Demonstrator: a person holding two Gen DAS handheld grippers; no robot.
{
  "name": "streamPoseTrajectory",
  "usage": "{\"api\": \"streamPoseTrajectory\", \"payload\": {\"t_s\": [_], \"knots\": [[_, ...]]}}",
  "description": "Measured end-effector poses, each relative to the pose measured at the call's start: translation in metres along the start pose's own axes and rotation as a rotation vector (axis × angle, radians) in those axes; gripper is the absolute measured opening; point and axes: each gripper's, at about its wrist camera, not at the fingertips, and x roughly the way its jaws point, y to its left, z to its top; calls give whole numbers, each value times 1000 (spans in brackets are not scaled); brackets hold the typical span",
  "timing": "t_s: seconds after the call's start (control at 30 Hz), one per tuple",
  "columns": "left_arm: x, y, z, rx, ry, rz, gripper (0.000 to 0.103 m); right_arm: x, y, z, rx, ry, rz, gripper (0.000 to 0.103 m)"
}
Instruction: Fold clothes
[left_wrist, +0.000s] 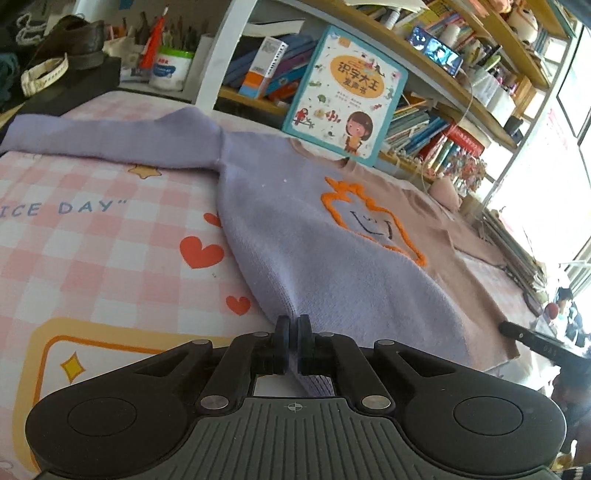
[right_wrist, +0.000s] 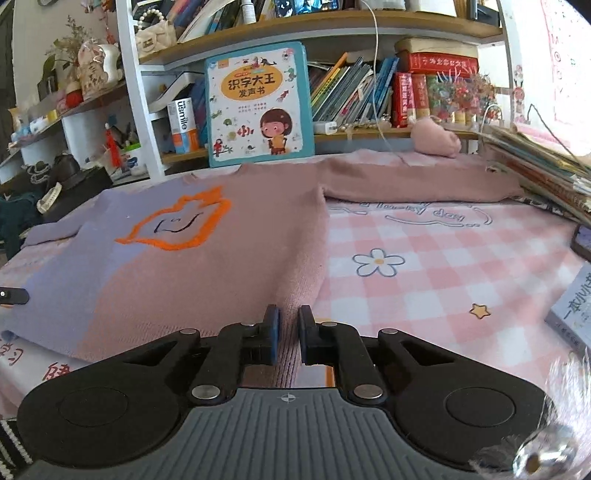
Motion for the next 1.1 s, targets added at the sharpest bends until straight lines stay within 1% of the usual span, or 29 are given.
{"api": "streamPoseTrajectory", "payload": {"t_s": [0.2, 0.33, 0.53, 0.6, 0.63, 0.7, 0.73, 0.77, 0.8, 0.83, 0.87, 0.9, 0.93, 0.97, 1.1], "knots": [[-3, 9, -1, -30, -5, 1, 3, 1, 6, 0, -33, 6, -7, 10], [-4, 3, -1, 15, -4, 23, 3, 1, 7, 0, -42, 8, -12, 10], [-6, 3, -1, 18, 0, 29, 4, 1, 8, 0, -50, 8, -23, 11], [-7, 0, -1, 36, 2, 41, 7, 1, 8, 0, -53, 8, -26, 13], [-8, -2, -1, 49, 3, 50, 10, 1, 8, 0, -54, 8, -28, 17], [-10, -6, -1, 75, 4, 66, 17, 0, 11, 1, -62, -1, -25, 29], [-12, -9, -1, 96, -1, 71, 26, 0, 13, 2, -66, -6, -23, 41], [-14, -11, -1, 115, -11, 77, 38, -1, 14, 2, -70, -10, -20, 45], [-16, -14, -1, 135, -21, 85, 45, -1, 16, 3, -74, -15, -18, 45], [-19, -18, -1, 160, -38, 96, 59, -1, 18, 4, -79, -20, -16, 48], [-21, -21, -1, 184, -54, 105, 68, -2, 20, 4, -83, -25, -14, 51], [-23, -25, -1, 208, -69, 114, 69, -2, 22, 5, -87, -30, -11, 53], [-25, -30, -1, 237, -87, 121, 72, -3, 23, 6, -91, -35, -9, 58], [-26, -34, -1, 260, -99, 125, 76, -3, 25, 6, -96, -40, -7, 64], [-25, -45, -2, 329, -129, 127, 82, -4, 32, 9, -113, -59, 2, 71]]}}
